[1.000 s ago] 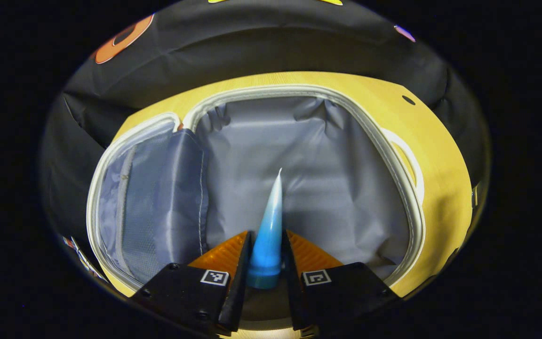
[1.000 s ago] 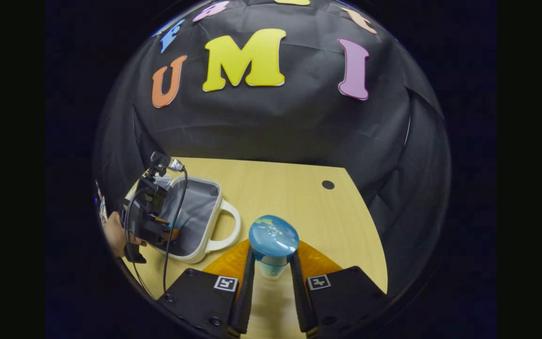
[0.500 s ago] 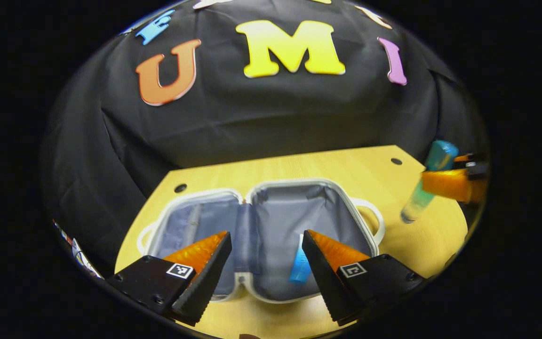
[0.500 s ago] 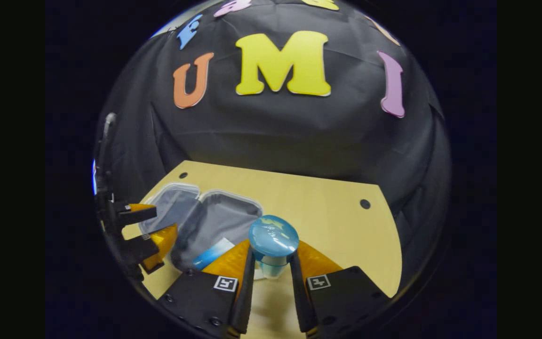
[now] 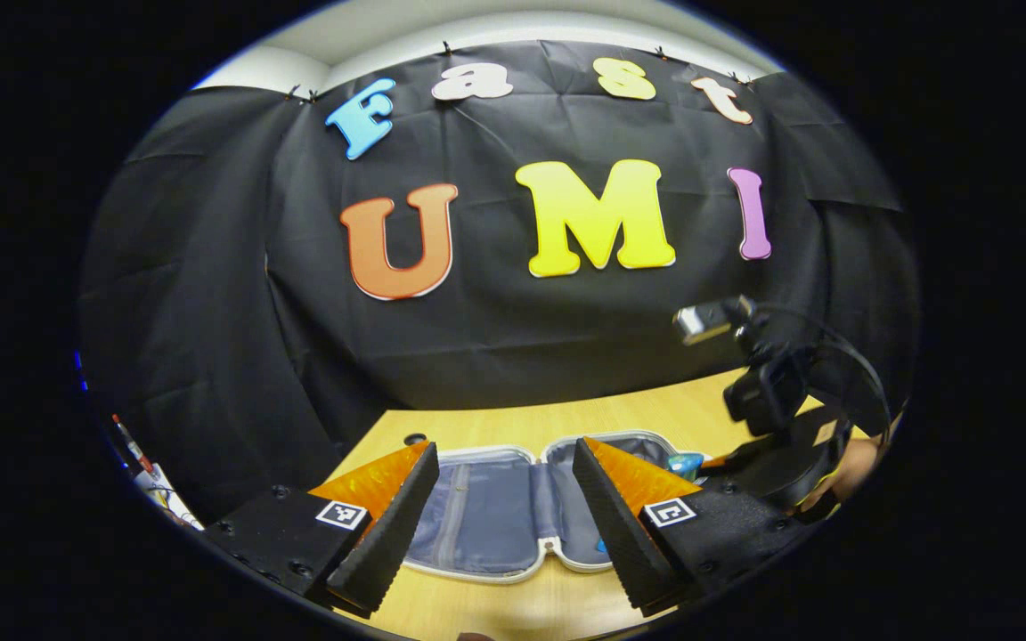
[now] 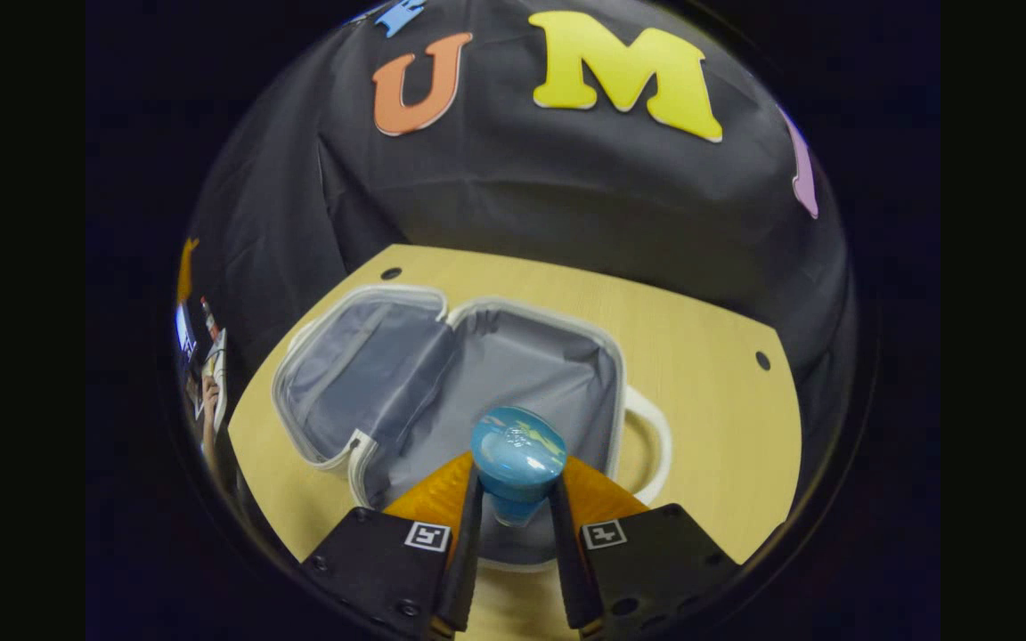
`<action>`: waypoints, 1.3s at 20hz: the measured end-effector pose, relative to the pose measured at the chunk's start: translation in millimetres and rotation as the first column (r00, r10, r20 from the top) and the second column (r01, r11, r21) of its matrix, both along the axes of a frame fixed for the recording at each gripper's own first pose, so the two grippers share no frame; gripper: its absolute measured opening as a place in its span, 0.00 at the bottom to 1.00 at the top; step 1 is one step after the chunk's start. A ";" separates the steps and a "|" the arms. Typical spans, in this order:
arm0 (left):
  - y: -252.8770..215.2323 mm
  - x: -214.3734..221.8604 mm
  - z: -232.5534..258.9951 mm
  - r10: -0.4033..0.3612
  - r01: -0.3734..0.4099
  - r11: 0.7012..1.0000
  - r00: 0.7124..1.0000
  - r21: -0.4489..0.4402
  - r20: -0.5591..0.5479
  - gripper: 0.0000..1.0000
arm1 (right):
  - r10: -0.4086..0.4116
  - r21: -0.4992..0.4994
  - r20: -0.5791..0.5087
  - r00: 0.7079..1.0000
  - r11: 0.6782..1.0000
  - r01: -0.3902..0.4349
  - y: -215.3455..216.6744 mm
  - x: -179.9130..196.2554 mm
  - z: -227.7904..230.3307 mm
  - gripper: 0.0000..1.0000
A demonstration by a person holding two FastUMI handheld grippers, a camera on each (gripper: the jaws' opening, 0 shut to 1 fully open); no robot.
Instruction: First open the suitcase, pack the skin care products into it, and then close the suitcase.
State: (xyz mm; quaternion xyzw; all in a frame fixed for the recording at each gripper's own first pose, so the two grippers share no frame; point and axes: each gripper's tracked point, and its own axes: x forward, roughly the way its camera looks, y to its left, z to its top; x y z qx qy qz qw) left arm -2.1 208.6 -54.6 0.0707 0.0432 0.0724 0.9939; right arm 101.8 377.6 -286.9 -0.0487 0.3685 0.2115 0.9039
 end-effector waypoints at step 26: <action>99.7 -33.1 -5.5 0.064 -0.060 0.991 0.997 -0.120 0.033 0.97 | -0.150 -0.044 -0.070 0.986 0.988 0.148 22.8 52.5 -38.8 0.63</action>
